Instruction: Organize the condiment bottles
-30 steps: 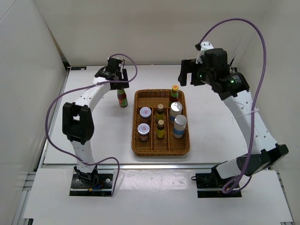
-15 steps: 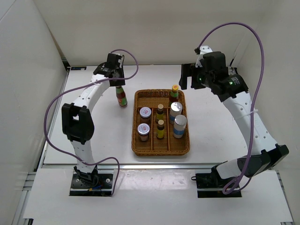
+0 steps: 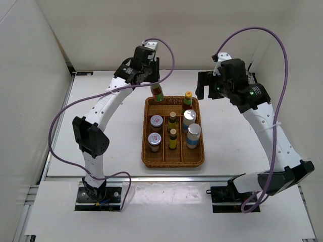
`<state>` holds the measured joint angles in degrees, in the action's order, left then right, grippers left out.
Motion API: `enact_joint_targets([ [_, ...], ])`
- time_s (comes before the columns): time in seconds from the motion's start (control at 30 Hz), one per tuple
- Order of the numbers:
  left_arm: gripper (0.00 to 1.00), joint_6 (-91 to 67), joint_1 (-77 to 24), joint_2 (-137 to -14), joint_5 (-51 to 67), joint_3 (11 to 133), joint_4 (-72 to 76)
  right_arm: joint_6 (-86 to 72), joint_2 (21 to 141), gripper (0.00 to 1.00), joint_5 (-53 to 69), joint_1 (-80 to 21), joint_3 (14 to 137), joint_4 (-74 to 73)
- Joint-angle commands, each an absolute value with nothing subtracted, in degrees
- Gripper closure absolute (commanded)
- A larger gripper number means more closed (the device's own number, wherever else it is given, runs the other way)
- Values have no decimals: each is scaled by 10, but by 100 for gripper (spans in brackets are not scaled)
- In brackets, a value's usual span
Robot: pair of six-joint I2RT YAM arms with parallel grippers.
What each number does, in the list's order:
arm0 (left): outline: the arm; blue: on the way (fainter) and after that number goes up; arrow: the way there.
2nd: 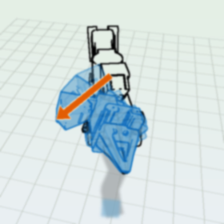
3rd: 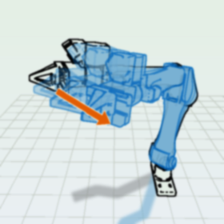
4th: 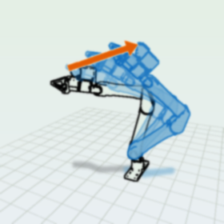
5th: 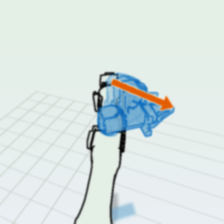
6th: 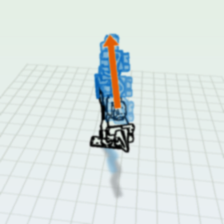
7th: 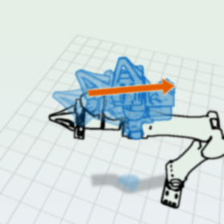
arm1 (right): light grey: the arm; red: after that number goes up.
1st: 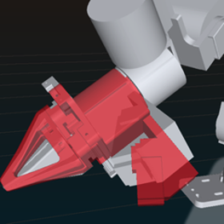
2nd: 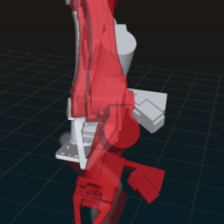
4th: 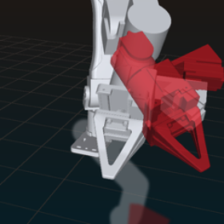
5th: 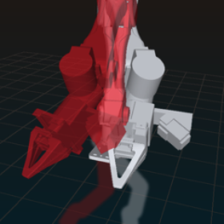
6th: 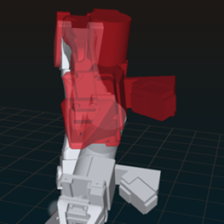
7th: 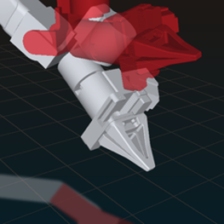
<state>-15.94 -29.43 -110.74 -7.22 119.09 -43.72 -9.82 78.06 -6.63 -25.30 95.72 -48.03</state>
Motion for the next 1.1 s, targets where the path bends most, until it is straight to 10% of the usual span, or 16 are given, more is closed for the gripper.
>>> enact_joint_targets([
  [0.0,89,-159,-298,-1121,-58,1223,-419,-93,751,0,-83,-254,954,-486],
  [0.47,84,-143,-321,-1194,-97,1216,-419,-93,701,0,-98,-254,912,-497],
  [0.67,0,-138,-321,-1180,-109,1216,-419,-98,701,0,-104,-254,912,-503],
  [1.07,0,-82,-314,-1006,-181,1240,-419,-112,748,0,-174,-254,971,-558],
])
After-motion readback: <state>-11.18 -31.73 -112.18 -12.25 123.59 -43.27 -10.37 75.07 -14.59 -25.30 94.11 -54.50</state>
